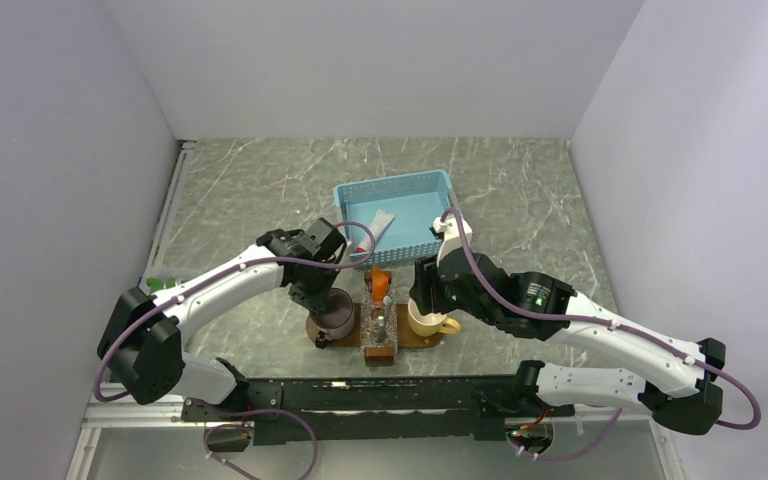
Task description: Prepare toiletry sets of a toothbrush and toothpaste on the tray
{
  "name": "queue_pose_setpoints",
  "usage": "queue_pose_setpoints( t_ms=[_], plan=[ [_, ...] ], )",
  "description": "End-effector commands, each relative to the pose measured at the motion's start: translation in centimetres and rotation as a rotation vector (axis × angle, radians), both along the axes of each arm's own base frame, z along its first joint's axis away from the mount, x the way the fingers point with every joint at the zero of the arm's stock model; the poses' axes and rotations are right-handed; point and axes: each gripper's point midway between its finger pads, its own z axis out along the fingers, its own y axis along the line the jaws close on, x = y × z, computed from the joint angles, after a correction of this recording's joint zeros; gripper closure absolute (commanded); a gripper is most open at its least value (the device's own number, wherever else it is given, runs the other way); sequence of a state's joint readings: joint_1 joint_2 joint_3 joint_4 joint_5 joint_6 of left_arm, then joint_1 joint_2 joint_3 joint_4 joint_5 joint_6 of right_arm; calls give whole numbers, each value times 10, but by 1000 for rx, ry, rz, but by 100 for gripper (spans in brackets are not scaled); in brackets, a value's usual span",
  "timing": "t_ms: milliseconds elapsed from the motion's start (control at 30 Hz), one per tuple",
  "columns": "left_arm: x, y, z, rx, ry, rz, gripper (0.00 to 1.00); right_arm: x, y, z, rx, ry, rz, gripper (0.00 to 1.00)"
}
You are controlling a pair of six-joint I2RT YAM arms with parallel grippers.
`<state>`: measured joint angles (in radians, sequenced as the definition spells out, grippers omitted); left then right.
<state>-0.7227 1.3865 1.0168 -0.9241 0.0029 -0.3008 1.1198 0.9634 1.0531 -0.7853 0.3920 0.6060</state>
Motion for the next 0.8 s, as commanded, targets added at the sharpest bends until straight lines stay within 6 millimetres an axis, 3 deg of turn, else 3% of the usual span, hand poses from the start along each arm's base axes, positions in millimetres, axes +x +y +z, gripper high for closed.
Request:
queue_pose_setpoints(
  t_ms=[0, 233, 367, 767],
  plan=[
    [6, -13, 7, -51, -19, -17, 100, 1, -2, 4, 23, -11, -16, 44],
    [5, -14, 5, -49, -5, -21, 99, 0, -2, 3, 24, -9, -15, 44],
    [5, -14, 6, -47, -9, -21, 88, 1, -1, 1, 20, -7, -16, 43],
    [3, -14, 7, -49, -7, -32, 73, 3, -1, 3, 8, -15, -19, 41]
  ],
)
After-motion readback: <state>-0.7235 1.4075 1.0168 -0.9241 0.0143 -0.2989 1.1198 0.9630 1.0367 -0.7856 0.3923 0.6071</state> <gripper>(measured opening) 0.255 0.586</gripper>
